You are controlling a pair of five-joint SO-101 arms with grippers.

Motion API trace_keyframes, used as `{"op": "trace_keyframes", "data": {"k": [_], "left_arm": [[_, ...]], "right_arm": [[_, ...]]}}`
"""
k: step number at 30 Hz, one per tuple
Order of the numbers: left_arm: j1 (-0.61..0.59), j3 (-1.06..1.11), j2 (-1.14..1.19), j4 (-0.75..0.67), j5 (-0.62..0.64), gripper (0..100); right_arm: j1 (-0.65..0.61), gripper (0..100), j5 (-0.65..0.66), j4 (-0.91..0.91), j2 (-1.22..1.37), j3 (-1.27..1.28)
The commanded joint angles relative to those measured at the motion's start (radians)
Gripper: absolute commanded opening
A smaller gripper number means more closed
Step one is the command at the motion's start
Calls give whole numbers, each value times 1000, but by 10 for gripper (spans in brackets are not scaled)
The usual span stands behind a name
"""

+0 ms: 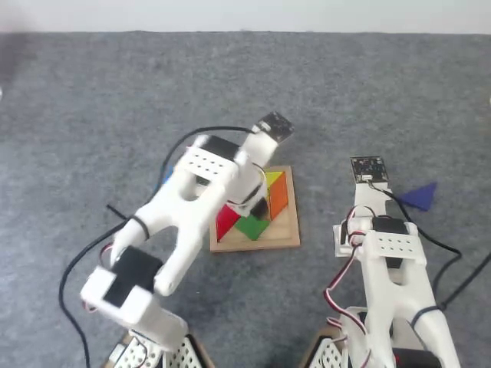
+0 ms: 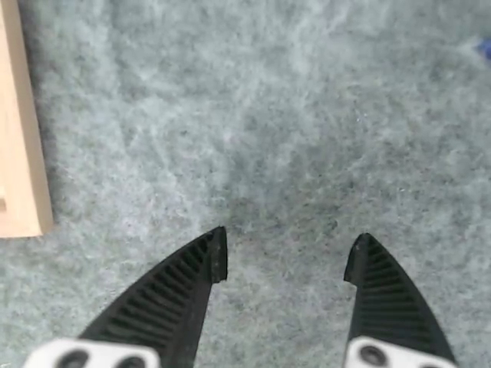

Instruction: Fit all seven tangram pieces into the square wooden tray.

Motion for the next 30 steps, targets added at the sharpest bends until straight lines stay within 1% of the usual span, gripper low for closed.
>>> {"op": "trace_keyframes", "data": {"k": [1, 5, 8, 11, 13, 14, 15, 18, 20, 22, 28, 30], "left_arm": [[-55, -50, -141, -38, 132, 269], [-120, 58, -255, -150, 267, 269], [-213, 202, -290, -269, 327, 269], [-322, 328, -293, -364, 362, 269], [-385, 374, -299, -393, 370, 270], [-407, 386, -296, -400, 370, 270], [-422, 397, -292, -410, 365, 270], [-436, 438, -299, -459, 364, 270], [-445, 427, -301, -462, 364, 270], [-465, 421, -298, -463, 368, 270], [-500, 415, -296, -468, 370, 270], [-502, 423, -293, -480, 370, 270]], "right_arm": [[8, 253, 12, -10, -25, -8], [8, 253, 12, -12, -25, -8], [24, 253, 15, -10, -25, -12], [143, 253, 75, 10, -31, -84], [234, 255, 101, 45, -22, -170], [268, 255, 129, 67, -15, -221], [294, 255, 184, 93, -4, -275], [348, 256, 416, 162, 59, -482], [377, 256, 503, 193, 136, -626], [377, 256, 551, 202, 242, -753], [312, 256, 563, 203, 598, -1023], [305, 258, 605, 202, 691, -1099]]}}
